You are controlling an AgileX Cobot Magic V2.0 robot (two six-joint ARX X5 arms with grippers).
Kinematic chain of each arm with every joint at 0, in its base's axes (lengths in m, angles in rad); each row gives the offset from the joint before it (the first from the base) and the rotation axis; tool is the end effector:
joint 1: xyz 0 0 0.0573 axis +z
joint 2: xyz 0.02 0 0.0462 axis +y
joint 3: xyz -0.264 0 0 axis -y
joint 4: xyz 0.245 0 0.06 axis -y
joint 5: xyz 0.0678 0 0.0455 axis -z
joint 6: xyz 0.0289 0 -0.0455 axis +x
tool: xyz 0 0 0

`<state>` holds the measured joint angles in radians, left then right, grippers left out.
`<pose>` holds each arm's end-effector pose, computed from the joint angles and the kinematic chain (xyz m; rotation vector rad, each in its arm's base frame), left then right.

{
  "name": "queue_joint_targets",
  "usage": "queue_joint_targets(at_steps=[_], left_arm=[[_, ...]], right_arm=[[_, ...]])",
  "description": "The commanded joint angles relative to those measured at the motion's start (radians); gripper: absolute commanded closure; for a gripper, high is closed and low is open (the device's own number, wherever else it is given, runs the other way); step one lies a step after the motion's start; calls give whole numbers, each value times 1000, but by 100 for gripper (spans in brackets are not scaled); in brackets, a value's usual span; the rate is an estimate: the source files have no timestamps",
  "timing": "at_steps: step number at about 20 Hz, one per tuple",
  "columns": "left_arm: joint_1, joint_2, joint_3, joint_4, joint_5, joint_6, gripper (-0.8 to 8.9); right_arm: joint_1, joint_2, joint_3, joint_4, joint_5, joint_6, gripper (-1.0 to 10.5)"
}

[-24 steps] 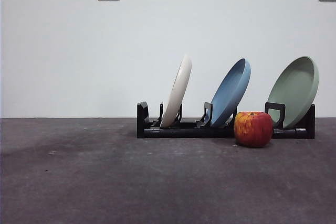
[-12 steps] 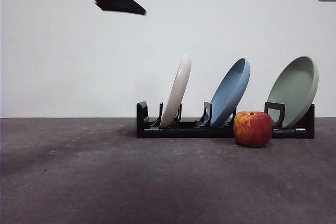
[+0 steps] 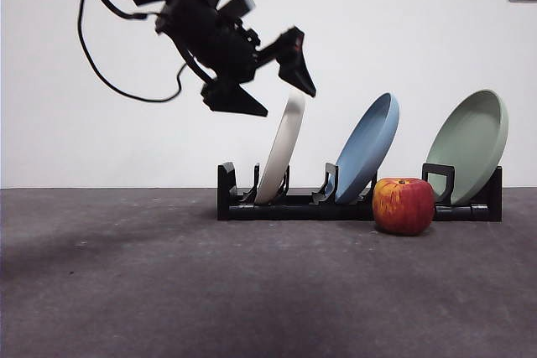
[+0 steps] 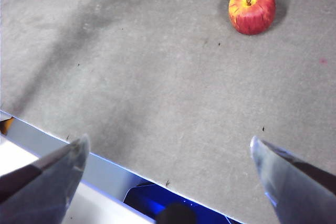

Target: Take the yellow plate from the plate rack,put the plate on the table,take the apple from the table,put the apple in the plate

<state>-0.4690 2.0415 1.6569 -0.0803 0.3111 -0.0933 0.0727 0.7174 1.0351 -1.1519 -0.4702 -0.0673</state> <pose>0.4193 -0.2224 0.2598 -0.0493 0.5105 -0.7428 0.0967 0.0202 0.3413 0.1047 0.8091 0.5379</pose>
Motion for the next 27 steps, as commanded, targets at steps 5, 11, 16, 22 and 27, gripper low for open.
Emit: queue_joint_targets(at_steps=[5, 11, 16, 22, 27], left_arm=[[-25, 40, 2, 35, -47, -8, 633], [-25, 39, 2, 26, 23, -12, 822], [-23, 3, 2, -10, 37, -15, 822], [-19, -125, 2, -74, 37, -8, 822], [-42, -278, 2, -283, 83, 84, 822]], right_arm=[[2, 3, 4, 6, 0, 8, 299], [2, 3, 4, 6, 0, 10, 299], [2, 3, 4, 6, 0, 10, 299], [2, 3, 4, 6, 0, 10, 299], [2, 3, 4, 6, 0, 10, 299]])
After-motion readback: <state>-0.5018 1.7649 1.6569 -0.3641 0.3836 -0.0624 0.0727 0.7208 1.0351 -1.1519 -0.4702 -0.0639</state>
